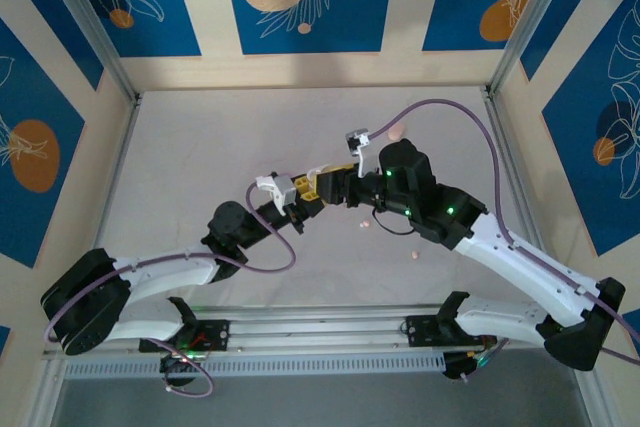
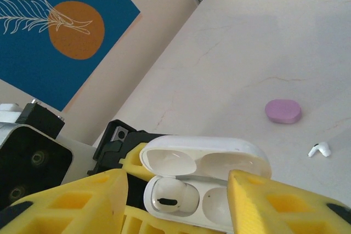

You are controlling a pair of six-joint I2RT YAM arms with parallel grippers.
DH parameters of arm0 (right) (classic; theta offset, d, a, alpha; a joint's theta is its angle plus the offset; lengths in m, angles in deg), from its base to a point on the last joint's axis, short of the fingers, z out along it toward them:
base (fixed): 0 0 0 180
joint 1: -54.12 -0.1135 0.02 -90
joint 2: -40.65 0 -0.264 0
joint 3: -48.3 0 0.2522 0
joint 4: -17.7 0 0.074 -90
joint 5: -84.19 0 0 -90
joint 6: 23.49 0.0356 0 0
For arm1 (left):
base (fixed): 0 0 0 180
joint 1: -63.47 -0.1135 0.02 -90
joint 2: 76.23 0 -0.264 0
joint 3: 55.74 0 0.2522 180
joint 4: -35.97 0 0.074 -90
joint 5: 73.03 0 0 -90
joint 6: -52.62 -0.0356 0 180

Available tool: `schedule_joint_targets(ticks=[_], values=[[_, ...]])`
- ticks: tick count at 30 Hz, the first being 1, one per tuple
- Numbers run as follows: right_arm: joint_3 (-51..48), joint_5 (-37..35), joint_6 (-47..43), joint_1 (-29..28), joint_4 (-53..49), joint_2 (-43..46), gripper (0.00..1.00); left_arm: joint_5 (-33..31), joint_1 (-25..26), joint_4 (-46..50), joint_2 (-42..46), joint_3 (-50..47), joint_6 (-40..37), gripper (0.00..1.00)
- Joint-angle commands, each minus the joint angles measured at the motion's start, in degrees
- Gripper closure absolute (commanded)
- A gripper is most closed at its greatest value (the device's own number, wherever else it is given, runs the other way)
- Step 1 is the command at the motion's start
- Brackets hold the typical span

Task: Insert the wireless bluetooth earbuds into the charging case

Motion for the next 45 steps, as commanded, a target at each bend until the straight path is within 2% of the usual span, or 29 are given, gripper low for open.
schedule_joint_targets(ticks=[1,6,11,16,19,23,33,36,39,45], values=[[1.91,2.9,-0.43,0.69,0.87,2.49,0.47,1.31,0.7,-3.64,1.11,0.39,-0.36,0.81],[1.82,2.5,-1.11,3.97,1.84,6.66,0.46,0.7,0.63,-1.93,3.08,-0.75,-1.88,0.81],[1.02,5.49,2.77,14.47,-1.16,7.28,0.47,-1.52,0.64,1.97,7.0,-1.18,-3.01,0.8],[0.15,13.83,8.88,26.65,-8.49,-0.76,0.48,-4.31,0.63,9.09,13.67,-1.42,-5.34,0.8],[0.04,19.32,9.44,29.14,-10.47,-8.95,0.5,-5.89,0.63,13.47,18.01,-1.19,-6.76,0.8],[2.44,21.24,8.83,28.03,-12.23,-21.38,0.52,-8.0,0.65,19.23,22.9,-0.57,-8.1,0.8],[27.64,7.69,2.0,16.93,-27.84,-54.15,0.52,-9.58,0.64,27.36,30.46,1.18,-9.63,0.8],[36.34,0.84,2.74,14.23,-33.33,-60.87,0.53,-10.1,0.65,28.79,32.1,1.1,-10.17,0.8],[43.32,-2.04,2.89,12.37,-37.41,-66.09,0.53,-10.39,0.63,29.52,33.15,0.85,-10.42,0.8],[50.39,-6.55,3.15,9.45,-41.3,-71.25,0.51,-10.48,0.63,30.11,34.19,0.49,-10.52,0.8]])
